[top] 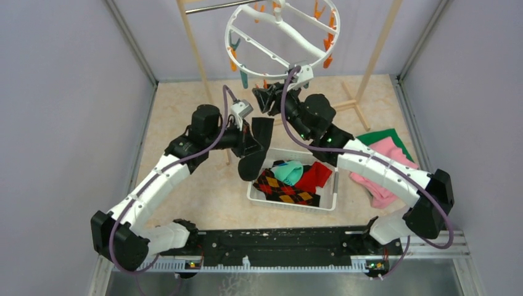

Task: Remove the socks clipped to the hanger

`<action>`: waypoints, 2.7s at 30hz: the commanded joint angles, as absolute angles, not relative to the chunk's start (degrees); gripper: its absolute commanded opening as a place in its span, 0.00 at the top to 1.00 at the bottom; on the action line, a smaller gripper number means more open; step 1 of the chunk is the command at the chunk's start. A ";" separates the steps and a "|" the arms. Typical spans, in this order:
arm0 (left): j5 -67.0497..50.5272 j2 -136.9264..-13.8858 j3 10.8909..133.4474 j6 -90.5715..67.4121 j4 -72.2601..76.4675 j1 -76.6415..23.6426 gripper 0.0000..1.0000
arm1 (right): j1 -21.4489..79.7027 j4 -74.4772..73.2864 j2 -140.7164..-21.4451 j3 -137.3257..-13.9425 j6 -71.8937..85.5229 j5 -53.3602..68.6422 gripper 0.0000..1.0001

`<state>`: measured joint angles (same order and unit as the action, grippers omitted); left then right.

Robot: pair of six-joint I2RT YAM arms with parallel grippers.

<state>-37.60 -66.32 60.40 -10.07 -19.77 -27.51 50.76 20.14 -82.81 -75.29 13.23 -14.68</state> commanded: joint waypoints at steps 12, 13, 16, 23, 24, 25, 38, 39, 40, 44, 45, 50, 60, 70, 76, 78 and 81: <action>-39.26 -73.99 63.78 16.57 -25.09 -36.04 0.94 | 50.43 6.28 -57.39 -51.58 22.14 -9.11 0.01; -39.24 -75.40 65.66 17.42 -25.77 -37.07 0.93 | 50.44 3.69 -55.12 -49.43 22.22 -9.37 0.01; -38.00 -81.00 70.04 20.92 -28.24 -41.27 0.91 | 50.44 -3.69 -48.45 -45.02 24.29 -12.40 0.01; -33.75 -94.50 76.67 27.57 -35.12 -49.27 0.38 | 50.32 -17.59 -37.68 -38.45 29.39 -19.08 0.01; -33.06 -95.99 77.59 27.25 -36.77 -49.29 0.35 | 50.31 -18.52 -37.14 -37.42 30.17 -19.79 0.01; -32.19 -97.04 77.79 27.06 -37.47 -49.26 0.31 | 50.33 -19.40 -36.87 -36.36 31.25 -20.70 0.01; -38.73 -84.63 81.60 30.27 -49.86 -37.04 0.01 | 50.27 2.29 -45.53 -26.08 33.79 -8.32 0.10; -39.44 -83.41 81.40 31.37 -51.15 -35.48 0.01 | 50.27 4.91 -47.07 -25.83 33.67 -6.23 0.14; -39.97 -82.02 81.20 32.63 -52.58 -34.11 0.01 | 50.27 7.85 -48.69 -25.61 33.66 -4.02 0.19; -42.97 -77.54 79.59 36.91 -57.15 -27.58 0.01 | 50.27 23.54 -57.08 -24.52 33.95 8.57 0.41; -43.15 -76.83 79.23 37.35 -57.66 -25.46 0.01 | 50.25 27.27 -59.54 -24.55 34.62 10.89 0.48; -46.04 -74.07 78.33 40.41 -61.07 -18.74 0.01 | 48.91 37.61 -74.73 -27.27 36.48 17.91 0.65; -51.23 -74.59 83.89 47.68 -68.23 -7.10 0.01 | 41.18 43.82 -96.03 -27.35 41.74 19.09 0.79; -67.16 -79.76 77.39 37.93 -58.30 14.59 0.01 | 44.48 15.39 -79.44 -35.67 29.63 9.66 0.03; -53.83 -78.31 71.55 22.36 -42.58 15.51 0.01 | 43.49 0.55 -65.32 -43.74 24.89 2.11 0.01; -50.58 -76.91 66.64 19.43 -35.09 16.77 0.01 | 42.83 -5.31 -60.80 -45.22 22.75 -4.06 0.01; -44.70 -74.57 58.94 13.68 -22.91 18.08 0.01 | 38.78 -10.94 -53.78 -44.45 20.48 -15.46 0.01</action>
